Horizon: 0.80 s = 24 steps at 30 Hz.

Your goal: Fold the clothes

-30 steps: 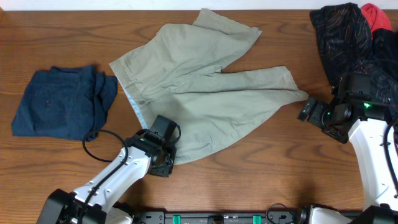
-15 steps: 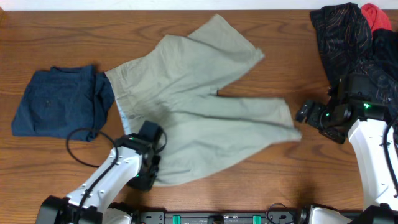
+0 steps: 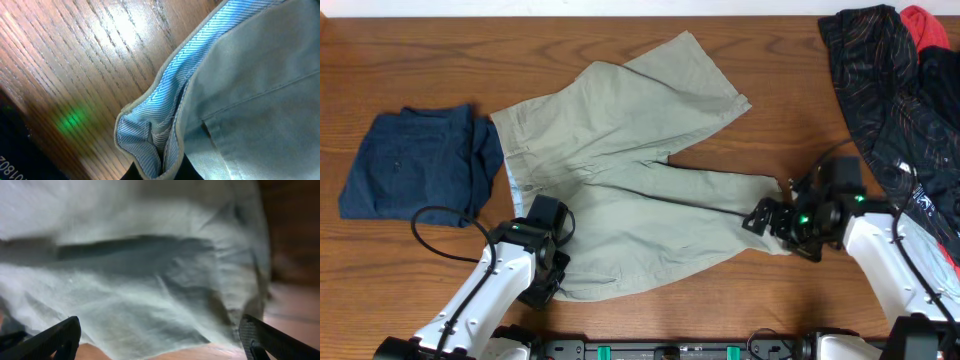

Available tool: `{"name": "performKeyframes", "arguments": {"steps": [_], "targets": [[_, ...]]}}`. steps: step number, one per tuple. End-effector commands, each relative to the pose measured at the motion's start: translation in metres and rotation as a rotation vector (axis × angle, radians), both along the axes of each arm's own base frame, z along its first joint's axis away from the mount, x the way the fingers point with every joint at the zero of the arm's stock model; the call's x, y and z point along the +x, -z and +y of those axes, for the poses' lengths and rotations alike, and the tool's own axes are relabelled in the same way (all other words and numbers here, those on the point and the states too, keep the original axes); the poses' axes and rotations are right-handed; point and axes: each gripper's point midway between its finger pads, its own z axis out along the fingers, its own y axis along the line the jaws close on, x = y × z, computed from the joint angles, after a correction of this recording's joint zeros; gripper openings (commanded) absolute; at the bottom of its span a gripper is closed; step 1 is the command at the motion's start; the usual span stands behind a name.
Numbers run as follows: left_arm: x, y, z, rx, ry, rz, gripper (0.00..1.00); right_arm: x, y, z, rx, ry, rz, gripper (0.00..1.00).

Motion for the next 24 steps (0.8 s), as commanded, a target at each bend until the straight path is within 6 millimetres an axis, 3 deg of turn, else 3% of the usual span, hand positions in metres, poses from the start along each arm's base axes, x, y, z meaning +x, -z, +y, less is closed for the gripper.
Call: {"name": "performKeyframes", "arguments": {"steps": [1, 9, 14, 22, 24], "targets": [[-0.001, 0.000, 0.006, 0.026, 0.021, 0.001, 0.07, -0.007, 0.009, 0.008, 0.033, 0.052, 0.038, 0.99], [-0.001, 0.000, 0.007, 0.028, 0.041, 0.002, 0.07, -0.024, 0.027, -0.037, -0.224, 0.222, 0.147, 0.99], [-0.001, 0.000, 0.007, 0.027, 0.047, 0.000, 0.07, -0.030, 0.027, -0.031, -0.191, 0.278, 0.195, 0.99], [0.000, 0.001, 0.007, 0.027, 0.047, -0.002, 0.07, -0.019, 0.026, -0.025, -0.150, 0.361, 0.184, 0.99], [0.000, 0.001, 0.007, 0.027, 0.047, -0.002, 0.07, -0.018, 0.026, -0.025, -0.146, 0.384, 0.187, 0.94]]}}
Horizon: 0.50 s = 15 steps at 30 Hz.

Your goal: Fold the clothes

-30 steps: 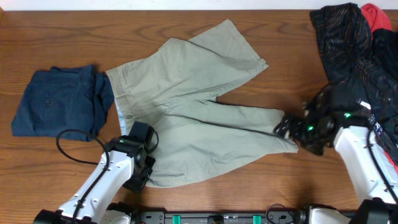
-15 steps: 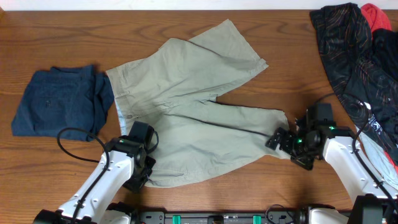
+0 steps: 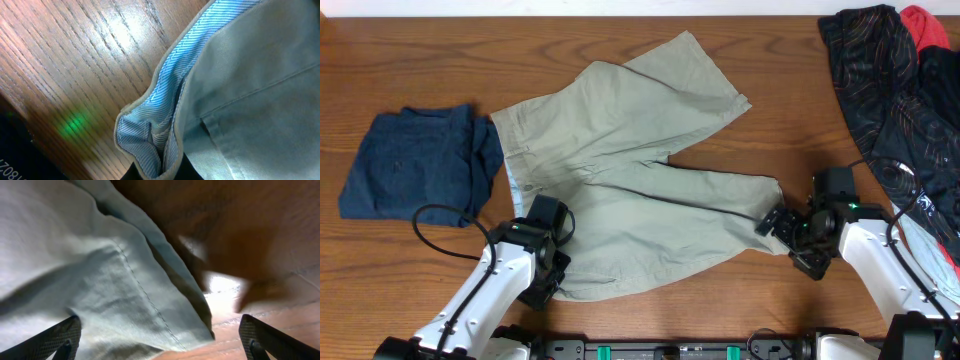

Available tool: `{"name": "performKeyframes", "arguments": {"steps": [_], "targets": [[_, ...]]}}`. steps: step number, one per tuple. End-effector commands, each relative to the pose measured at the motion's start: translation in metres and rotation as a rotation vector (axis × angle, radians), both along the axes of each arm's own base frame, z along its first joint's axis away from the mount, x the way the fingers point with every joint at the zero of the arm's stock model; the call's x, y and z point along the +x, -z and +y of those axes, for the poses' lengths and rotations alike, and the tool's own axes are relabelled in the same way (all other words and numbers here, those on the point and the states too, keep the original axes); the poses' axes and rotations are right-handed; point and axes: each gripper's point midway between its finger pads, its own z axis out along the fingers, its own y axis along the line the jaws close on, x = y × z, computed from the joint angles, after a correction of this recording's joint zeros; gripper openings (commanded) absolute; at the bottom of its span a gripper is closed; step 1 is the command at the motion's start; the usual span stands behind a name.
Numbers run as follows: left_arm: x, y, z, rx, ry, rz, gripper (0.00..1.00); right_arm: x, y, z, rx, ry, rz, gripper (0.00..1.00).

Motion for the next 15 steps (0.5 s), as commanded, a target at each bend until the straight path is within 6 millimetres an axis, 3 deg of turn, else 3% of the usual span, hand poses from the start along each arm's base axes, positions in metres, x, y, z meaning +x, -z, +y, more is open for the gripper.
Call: {"name": "performKeyframes", "arguments": {"steps": [1, 3, 5, 7, 9, 10, 15], "targets": [[-0.001, 0.000, 0.006, 0.030, 0.005, -0.003, 0.07, -0.002, 0.002, 0.004, 0.010, 0.064, 0.022, 0.88], [-0.001, 0.000, 0.006, 0.030, 0.005, -0.003, 0.07, -0.001, 0.002, 0.004, 0.010, 0.067, 0.019, 0.76], [-0.001, 0.000, 0.006, 0.029, 0.010, -0.002, 0.07, -0.001, 0.002, 0.003, 0.006, 0.068, 0.019, 0.69], [-0.001, 0.000, 0.006, 0.028, 0.025, 0.000, 0.07, 0.000, 0.002, 0.001, -0.005, 0.069, 0.017, 0.50], [-0.003, 0.000, 0.007, 0.030, 0.032, 0.010, 0.07, 0.001, 0.003, -0.002, -0.023, 0.070, 0.009, 0.11], [-0.004, 0.000, 0.007, 0.031, 0.032, 0.015, 0.07, 0.003, 0.003, -0.003, -0.031, 0.070, 0.003, 0.01], [-0.007, 0.000, 0.008, 0.031, 0.051, 0.027, 0.07, 0.013, 0.002, -0.006, -0.049, 0.044, -0.047, 0.01]]}}
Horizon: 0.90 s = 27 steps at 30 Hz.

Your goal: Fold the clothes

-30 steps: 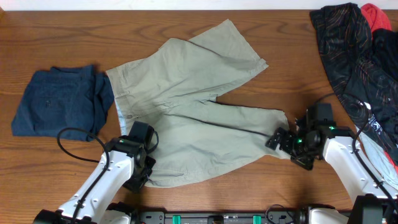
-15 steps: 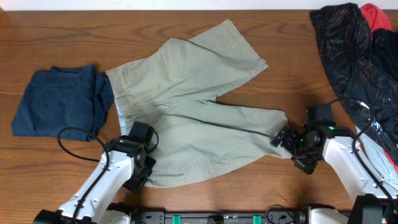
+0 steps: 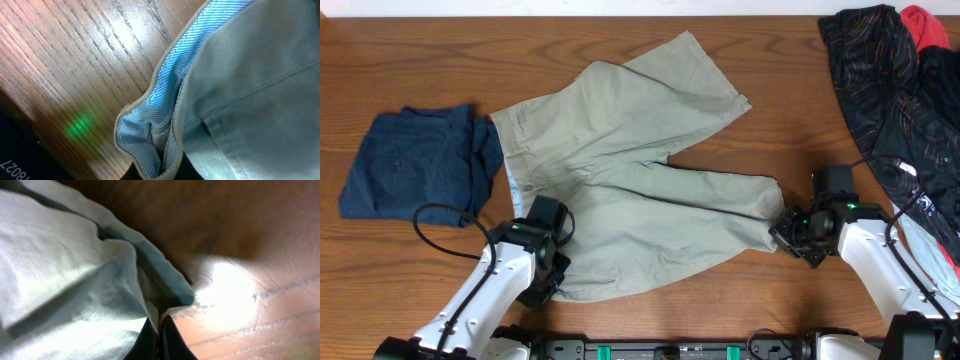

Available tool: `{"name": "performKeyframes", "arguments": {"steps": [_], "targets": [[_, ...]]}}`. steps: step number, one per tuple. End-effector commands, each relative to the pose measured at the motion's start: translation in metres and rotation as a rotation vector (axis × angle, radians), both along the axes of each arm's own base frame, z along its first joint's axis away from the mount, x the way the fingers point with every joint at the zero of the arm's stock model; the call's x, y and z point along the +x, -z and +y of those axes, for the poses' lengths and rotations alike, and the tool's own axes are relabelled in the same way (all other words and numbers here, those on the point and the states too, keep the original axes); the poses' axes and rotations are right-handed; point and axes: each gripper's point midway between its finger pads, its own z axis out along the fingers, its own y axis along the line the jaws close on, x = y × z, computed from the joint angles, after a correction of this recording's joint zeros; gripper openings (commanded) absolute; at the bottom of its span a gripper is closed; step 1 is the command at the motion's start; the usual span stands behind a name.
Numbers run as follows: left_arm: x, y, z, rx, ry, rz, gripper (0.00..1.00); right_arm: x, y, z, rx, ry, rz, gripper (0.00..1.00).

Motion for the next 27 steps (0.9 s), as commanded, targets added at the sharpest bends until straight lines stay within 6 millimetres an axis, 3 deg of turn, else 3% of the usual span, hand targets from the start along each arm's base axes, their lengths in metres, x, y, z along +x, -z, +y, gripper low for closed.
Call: {"name": "performKeyframes", "arguments": {"steps": [1, 6, 10, 15, 20, 27], "targets": [[-0.004, 0.000, 0.007, 0.028, 0.027, 0.012, 0.07, 0.003, 0.002, -0.002, -0.028, -0.028, -0.022, 0.01], [-0.004, 0.000, 0.007, 0.026, 0.038, 0.012, 0.07, -0.006, 0.001, 0.007, 0.027, -0.036, 0.016, 0.01], [-0.003, 0.000, 0.007, 0.027, 0.038, 0.011, 0.07, -0.019, 0.002, 0.002, 0.011, -0.020, 0.070, 0.01], [-0.005, 0.000, 0.006, 0.019, 0.070, 0.019, 0.07, -0.001, -0.012, -0.019, -0.012, 0.031, -0.029, 0.01], [-0.008, -0.004, -0.023, -0.177, 0.269, 0.045, 0.06, 0.025, -0.060, -0.044, -0.012, 0.060, -0.221, 0.01], [-0.003, -0.032, -0.028, -0.203, 0.372, 0.049, 0.06, 0.026, -0.131, -0.067, -0.103, -0.005, -0.354, 0.01]]}}
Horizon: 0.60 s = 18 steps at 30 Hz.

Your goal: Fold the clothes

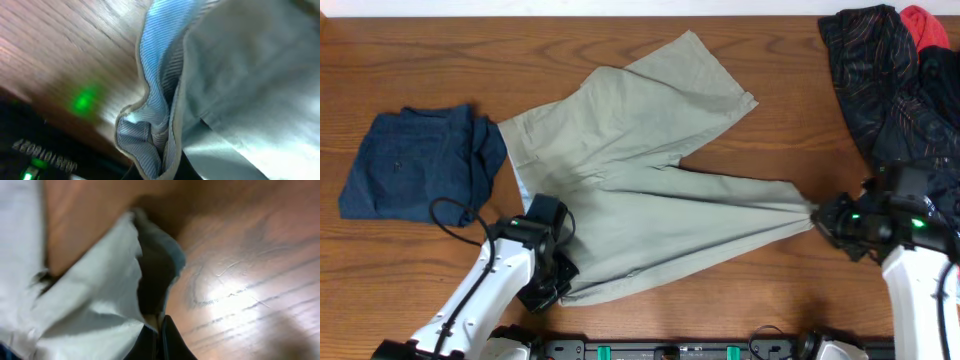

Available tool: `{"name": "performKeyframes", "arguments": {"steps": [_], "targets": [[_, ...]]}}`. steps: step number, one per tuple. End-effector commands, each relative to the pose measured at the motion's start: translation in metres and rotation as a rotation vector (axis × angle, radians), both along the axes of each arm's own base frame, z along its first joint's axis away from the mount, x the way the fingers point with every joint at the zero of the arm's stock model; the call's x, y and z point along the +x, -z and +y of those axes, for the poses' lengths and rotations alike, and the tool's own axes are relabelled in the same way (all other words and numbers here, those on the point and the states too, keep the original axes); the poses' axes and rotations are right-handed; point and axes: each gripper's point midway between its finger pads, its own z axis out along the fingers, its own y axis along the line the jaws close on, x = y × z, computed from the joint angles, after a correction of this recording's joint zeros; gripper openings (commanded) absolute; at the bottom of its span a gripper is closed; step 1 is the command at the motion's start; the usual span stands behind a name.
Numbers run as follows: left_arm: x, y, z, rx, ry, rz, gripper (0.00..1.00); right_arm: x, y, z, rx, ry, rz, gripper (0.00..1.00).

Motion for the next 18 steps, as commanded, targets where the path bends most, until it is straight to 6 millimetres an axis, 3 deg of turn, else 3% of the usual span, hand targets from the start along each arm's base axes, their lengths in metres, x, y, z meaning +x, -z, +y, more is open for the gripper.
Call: {"name": "performKeyframes", "arguments": {"steps": [1, 9, 18], "targets": [[0.016, -0.020, -0.004, -0.025, 0.116, -0.075, 0.06, 0.009, -0.040, -0.020, -0.114, -0.051, -0.104, 0.01], [0.048, -0.079, -0.036, -0.099, 0.331, -0.348, 0.06, 0.008, -0.093, -0.029, -0.187, -0.115, -0.169, 0.01], [0.062, -0.152, -0.062, -0.198, 0.412, -0.631, 0.06, -0.003, -0.125, -0.038, -0.285, -0.135, -0.157, 0.01]]}}
